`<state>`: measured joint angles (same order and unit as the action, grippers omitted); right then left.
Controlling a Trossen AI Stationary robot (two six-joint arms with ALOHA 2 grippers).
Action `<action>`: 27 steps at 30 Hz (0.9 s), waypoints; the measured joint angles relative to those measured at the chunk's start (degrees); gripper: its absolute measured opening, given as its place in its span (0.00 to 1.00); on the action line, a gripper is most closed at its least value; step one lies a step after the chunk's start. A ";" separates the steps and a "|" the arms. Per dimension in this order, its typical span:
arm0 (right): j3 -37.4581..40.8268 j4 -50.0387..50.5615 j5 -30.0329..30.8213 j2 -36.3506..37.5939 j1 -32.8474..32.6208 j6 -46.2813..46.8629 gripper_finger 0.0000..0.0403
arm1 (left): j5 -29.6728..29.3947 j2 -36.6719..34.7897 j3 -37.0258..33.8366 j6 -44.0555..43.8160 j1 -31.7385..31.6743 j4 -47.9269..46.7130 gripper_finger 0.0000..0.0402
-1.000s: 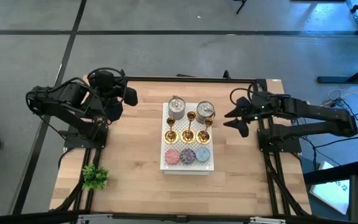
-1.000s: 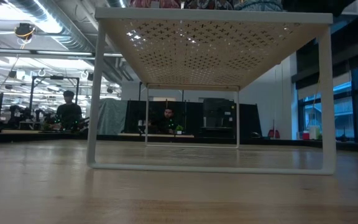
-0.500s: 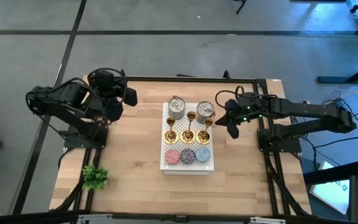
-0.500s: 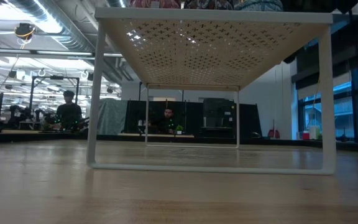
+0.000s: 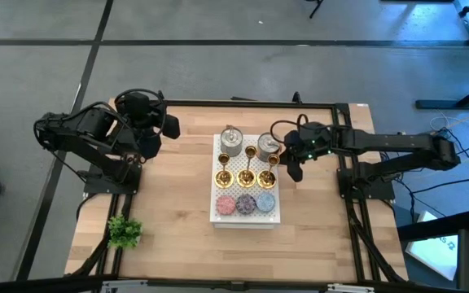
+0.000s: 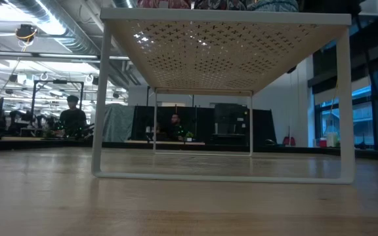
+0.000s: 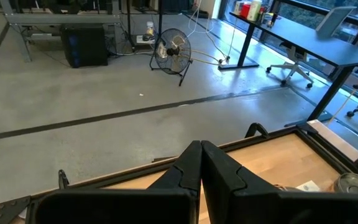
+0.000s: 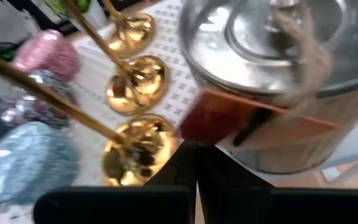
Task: Pick & Place candle stick holders
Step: Put the silver scented candle on the shelf aligned with the other silver scented candle
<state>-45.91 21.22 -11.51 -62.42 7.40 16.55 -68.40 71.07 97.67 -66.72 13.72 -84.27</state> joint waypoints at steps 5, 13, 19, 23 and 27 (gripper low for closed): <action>0.02 -0.51 2.30 -1.29 0.00 -1.61 0.01 | -0.02 0.00 0.00 0.00 0.00 0.00 0.01; 0.02 -3.96 2.32 -2.97 0.04 -2.06 0.01 | -0.02 0.00 0.00 -0.02 0.00 0.00 0.01; 0.02 -5.61 2.36 -3.64 0.23 -2.66 0.01 | 0.00 0.00 0.00 -0.04 0.00 0.00 0.01; 0.02 -5.31 2.50 -3.66 0.58 -2.70 0.01 | 0.00 0.00 0.00 -0.09 0.00 0.00 0.01; 0.02 -5.29 2.51 -3.67 0.91 -2.71 0.01 | 0.02 0.00 0.00 -0.22 0.00 0.00 0.01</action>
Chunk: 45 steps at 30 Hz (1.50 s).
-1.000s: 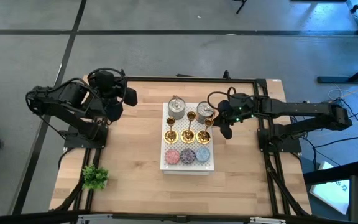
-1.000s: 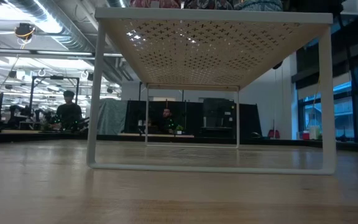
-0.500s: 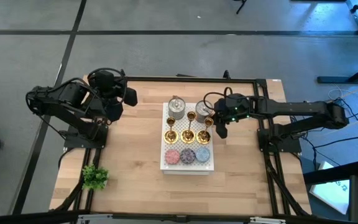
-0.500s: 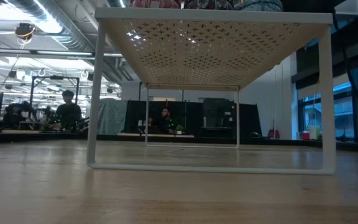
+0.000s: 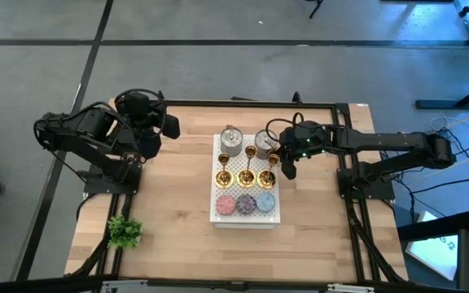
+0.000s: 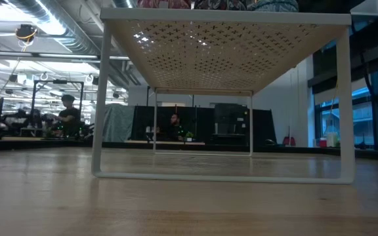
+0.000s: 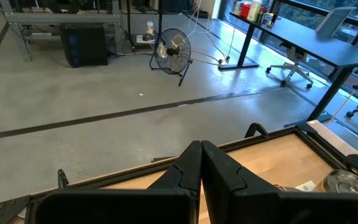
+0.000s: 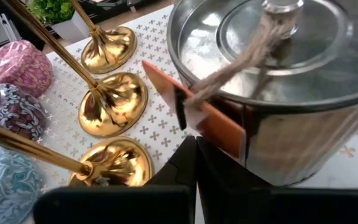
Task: Pick & Place candle stick holders
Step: Put the silver scented candle on the shelf aligned with the other silver scented candle, then return to Home Position
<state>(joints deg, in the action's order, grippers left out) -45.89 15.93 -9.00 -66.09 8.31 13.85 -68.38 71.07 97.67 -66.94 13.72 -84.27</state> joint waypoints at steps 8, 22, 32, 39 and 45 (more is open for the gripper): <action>0.00 0.13 0.05 0.00 -0.02 0.36 0.01 | 0.02 0.00 0.00 -0.24 0.00 0.00 0.01; -1.38 7.50 -0.07 10.45 -0.06 5.08 0.01 | -0.04 0.00 0.00 1.25 0.07 0.00 0.01; -9.04 24.28 4.31 21.52 -0.22 -0.71 0.01 | -0.56 0.43 -0.02 1.73 0.07 0.05 0.01; -9.86 24.74 1.85 25.86 -0.63 3.39 0.01 | 4.42 2.04 -0.07 -0.43 0.48 0.53 0.01; -9.86 28.18 0.87 29.96 -3.18 -2.28 0.01 | 4.72 4.38 -0.07 -2.38 2.06 5.85 0.01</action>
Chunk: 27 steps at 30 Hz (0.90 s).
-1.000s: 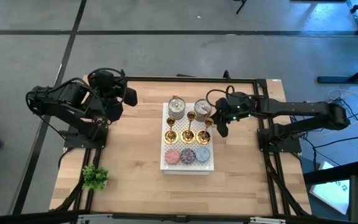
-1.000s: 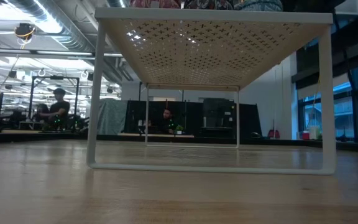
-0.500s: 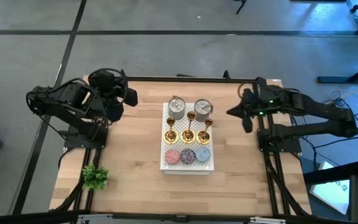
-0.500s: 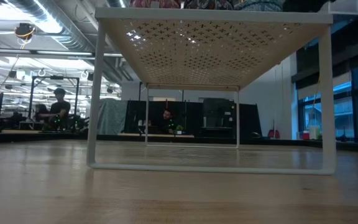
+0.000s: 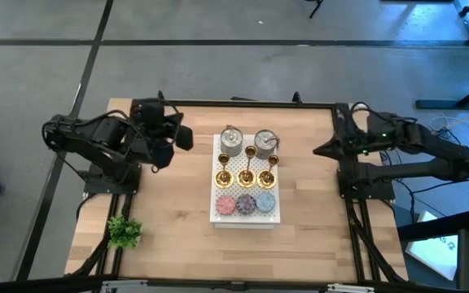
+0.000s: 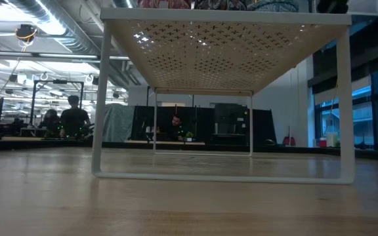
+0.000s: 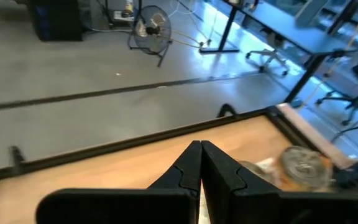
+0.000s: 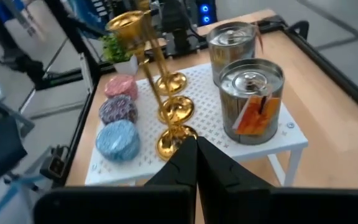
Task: Pick & Place candle stick holders
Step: Return to Home Position
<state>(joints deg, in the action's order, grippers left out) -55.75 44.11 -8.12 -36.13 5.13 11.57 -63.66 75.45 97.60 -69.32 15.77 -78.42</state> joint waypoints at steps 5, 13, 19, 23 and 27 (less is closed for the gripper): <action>0.00 2.24 0.44 4.63 -1.04 -3.27 0.00 | -0.17 1.60 0.00 -0.09 1.03 6.00 0.01; 0.67 7.41 -0.01 11.70 -1.60 -3.14 0.00 | -1.14 3.59 0.02 -0.38 2.81 12.11 0.01; 7.18 6.94 -1.34 18.86 -1.60 0.09 0.00 | -1.40 3.99 0.02 -0.52 3.06 12.90 0.01; 12.41 6.40 -2.90 24.59 -1.60 2.76 0.00 | -1.58 3.99 0.02 -0.56 3.06 13.37 0.01; 16.51 4.94 -3.27 30.49 -1.60 5.61 0.00 | -2.06 3.99 0.02 -0.55 2.99 13.54 0.01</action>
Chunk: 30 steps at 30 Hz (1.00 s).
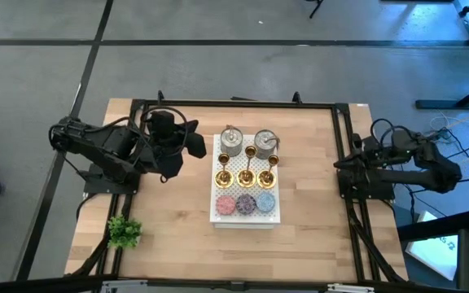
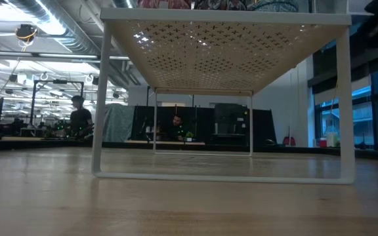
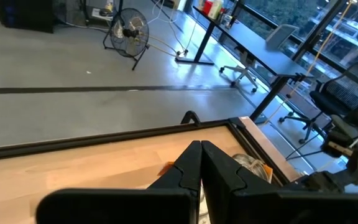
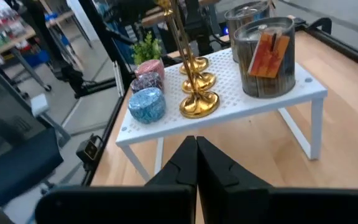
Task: Pick & Place candle stick holders
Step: Return to Home Position
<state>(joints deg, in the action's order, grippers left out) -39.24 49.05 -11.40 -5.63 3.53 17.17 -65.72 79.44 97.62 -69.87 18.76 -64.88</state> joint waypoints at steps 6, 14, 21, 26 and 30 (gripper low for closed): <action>4.70 -1.54 -0.71 5.45 0.00 1.92 0.00 | -0.26 0.00 0.00 -0.15 -0.63 0.02 0.01; 7.40 -5.09 -2.40 5.56 0.00 2.49 0.00 | 0.39 -0.04 0.02 -0.86 -1.50 0.01 0.01; 10.19 -11.72 -2.38 5.54 0.00 3.32 0.00 | 1.48 -0.04 0.02 -1.44 -1.73 0.32 0.01; 15.01 -17.16 -4.48 5.53 0.00 5.54 0.00 | 1.64 -0.04 0.02 -1.42 -1.73 0.37 0.01; 19.05 -21.05 -5.88 5.52 0.00 7.95 0.00 | 2.41 -0.04 0.02 -1.42 -1.71 0.37 0.01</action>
<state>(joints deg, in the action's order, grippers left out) -20.19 28.00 -17.27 -0.11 3.53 25.12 -63.31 79.40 97.65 -71.29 17.06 -64.51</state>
